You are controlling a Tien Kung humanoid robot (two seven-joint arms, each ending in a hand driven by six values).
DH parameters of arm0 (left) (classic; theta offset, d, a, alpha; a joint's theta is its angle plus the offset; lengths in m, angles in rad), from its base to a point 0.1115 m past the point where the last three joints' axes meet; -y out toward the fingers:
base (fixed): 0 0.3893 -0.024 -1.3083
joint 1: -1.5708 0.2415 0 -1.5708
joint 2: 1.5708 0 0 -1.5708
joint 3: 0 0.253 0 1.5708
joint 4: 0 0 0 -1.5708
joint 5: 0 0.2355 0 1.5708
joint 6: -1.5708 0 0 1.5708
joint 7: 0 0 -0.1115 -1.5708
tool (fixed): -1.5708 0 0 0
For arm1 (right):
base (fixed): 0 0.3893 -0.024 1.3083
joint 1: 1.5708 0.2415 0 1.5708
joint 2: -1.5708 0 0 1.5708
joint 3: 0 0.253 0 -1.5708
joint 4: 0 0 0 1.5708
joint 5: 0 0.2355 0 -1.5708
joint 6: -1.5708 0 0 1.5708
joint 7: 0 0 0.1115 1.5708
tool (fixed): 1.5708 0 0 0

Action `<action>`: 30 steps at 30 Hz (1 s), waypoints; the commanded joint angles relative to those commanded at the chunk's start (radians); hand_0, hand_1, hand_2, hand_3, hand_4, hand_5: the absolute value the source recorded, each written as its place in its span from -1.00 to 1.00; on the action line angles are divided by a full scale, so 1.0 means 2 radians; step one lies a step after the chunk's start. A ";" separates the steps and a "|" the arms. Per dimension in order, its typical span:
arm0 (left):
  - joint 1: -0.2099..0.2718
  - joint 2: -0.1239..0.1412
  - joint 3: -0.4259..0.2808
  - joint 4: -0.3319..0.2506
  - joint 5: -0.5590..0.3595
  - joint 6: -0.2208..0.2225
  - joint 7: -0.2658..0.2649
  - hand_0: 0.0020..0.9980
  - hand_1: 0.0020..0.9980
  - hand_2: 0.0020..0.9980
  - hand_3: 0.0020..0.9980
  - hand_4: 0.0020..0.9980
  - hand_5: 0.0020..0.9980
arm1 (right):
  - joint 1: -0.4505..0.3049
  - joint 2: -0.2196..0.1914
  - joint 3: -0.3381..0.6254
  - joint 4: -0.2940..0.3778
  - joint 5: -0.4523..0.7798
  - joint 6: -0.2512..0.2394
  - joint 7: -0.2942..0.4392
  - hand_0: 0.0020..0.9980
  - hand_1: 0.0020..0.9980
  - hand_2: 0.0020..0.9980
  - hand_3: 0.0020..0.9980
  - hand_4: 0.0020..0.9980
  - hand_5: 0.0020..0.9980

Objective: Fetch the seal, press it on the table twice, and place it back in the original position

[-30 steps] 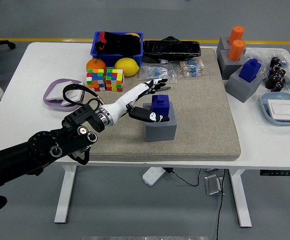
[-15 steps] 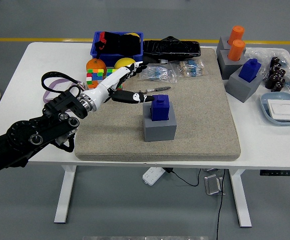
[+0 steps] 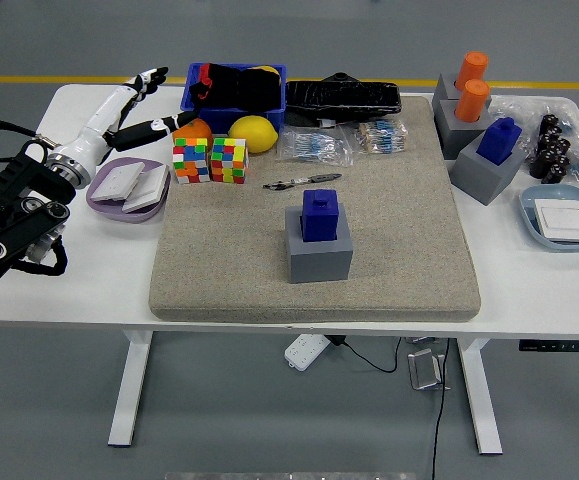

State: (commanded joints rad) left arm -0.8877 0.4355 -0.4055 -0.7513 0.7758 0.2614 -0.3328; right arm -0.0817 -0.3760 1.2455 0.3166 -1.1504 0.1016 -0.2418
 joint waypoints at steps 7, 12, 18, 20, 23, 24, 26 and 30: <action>0.011 0.025 -0.016 0.032 -0.016 0.008 0.002 0.80 0.90 0.91 0.96 0.83 -0.14 | 0.002 -0.003 0.001 0.001 -0.002 -0.001 0.000 0.55 0.37 0.38 0.25 0.43 -0.29; 0.012 0.036 -0.027 0.043 -0.019 0.009 0.002 0.80 0.89 0.91 0.95 0.84 -0.11 | 0.002 -0.003 0.005 0.001 -0.005 -0.001 0.000 0.54 0.37 0.38 0.25 0.43 -0.29; 0.012 0.049 -0.028 0.046 -0.021 0.011 0.008 0.79 0.89 0.91 0.95 0.80 -0.18 | 0.002 -0.004 0.011 0.002 -0.008 -0.001 0.000 0.54 0.37 0.38 0.25 0.43 -0.29; 0.011 0.051 -0.028 0.046 -0.021 0.011 0.008 0.79 0.89 0.91 0.95 0.80 -0.18 | 0.002 -0.004 0.013 0.002 -0.009 -0.002 0.000 0.54 0.37 0.38 0.25 0.43 -0.29; 0.010 0.054 -0.031 0.046 -0.020 0.010 0.009 0.79 0.89 0.91 0.95 0.80 -0.18 | 0.003 -0.004 0.014 0.002 -0.009 -0.002 0.000 0.54 0.37 0.38 0.25 0.43 -0.29; 0.009 0.054 -0.032 0.045 -0.019 0.010 0.009 0.79 0.89 0.91 0.95 0.77 -0.23 | 0.003 -0.003 0.014 0.002 -0.009 -0.002 0.000 0.55 0.37 0.38 0.25 0.43 -0.29; 0.009 0.055 -0.036 0.044 -0.018 0.010 0.009 0.79 0.89 0.91 0.95 0.77 -0.23 | 0.003 -0.003 0.015 0.003 -0.008 -0.002 0.000 0.55 0.37 0.38 0.25 0.43 -0.29; 0.007 0.056 -0.041 0.043 -0.015 0.010 0.010 0.79 0.89 0.90 0.95 0.75 -0.25 | 0.004 -0.004 0.016 0.004 -0.009 -0.002 0.000 0.54 0.37 0.38 0.25 0.43 -0.29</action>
State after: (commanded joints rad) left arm -0.8729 0.5465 -0.4877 -0.6660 0.7451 0.2818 -0.3134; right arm -0.0727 -0.3831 1.2776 0.3247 -1.1682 0.0984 -0.2419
